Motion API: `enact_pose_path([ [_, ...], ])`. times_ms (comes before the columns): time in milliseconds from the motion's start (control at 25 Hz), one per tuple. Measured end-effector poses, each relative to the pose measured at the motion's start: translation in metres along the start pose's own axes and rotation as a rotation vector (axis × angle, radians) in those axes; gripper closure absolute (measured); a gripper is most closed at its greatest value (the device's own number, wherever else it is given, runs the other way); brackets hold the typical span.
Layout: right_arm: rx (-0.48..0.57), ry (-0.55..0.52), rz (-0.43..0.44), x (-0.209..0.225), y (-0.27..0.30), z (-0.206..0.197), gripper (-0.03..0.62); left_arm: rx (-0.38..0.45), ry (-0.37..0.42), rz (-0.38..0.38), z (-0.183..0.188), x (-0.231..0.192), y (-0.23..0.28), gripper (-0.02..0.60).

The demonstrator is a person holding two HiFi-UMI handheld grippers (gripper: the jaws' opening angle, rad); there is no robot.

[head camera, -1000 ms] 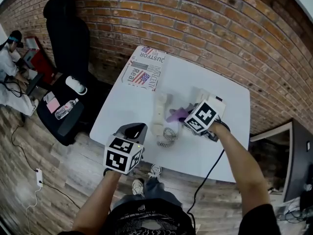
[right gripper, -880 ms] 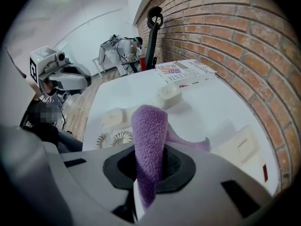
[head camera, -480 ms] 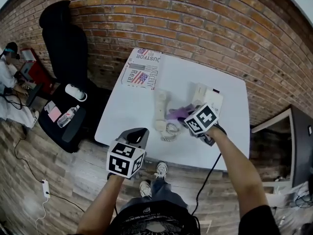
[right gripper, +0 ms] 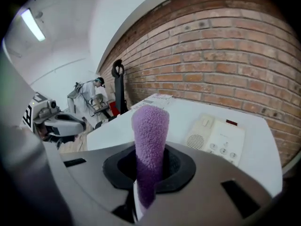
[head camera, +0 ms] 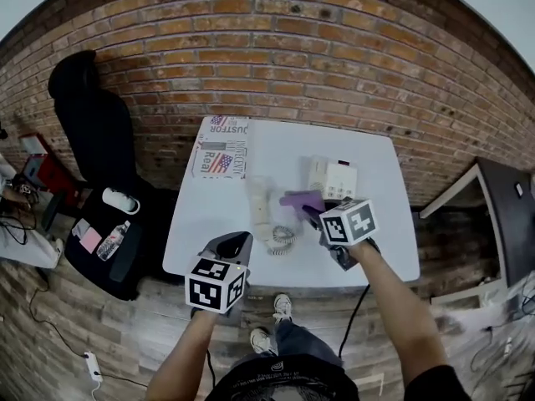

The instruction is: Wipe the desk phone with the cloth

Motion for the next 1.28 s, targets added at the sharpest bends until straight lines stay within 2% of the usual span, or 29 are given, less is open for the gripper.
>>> enact_pose_path([
  [320,0.209,0.089,-0.115,0.016,-0.09,-0.005,0.549,0.027,0.039,-0.096,0.029,0.032,0.03,0.575],
  [560,0.327,0.113,-0.198,0.03,-0.154,-0.013,0.549,0.042,0.077,-0.124,0.05,0.058,0.04,0.575],
  [840,0.415,0.11,-0.24,0.046,-0.212,-0.019,0.549,0.057,0.085,-0.078,0.073,0.081,0.043,0.575],
  [1280,0.477,0.078,-0.2,0.063,-0.254,-0.037,0.549,0.083,0.087,0.013,0.089,0.129,0.039,0.575],
])
Point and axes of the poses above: the fingertips, and each gripper's own axes: y forward along the fingers, x to its right, z out of its top, the point moved 4 cm from there along -y, backward along the fingers, and after that the axes turned 7 degrees about y, right-handed, at the moved point
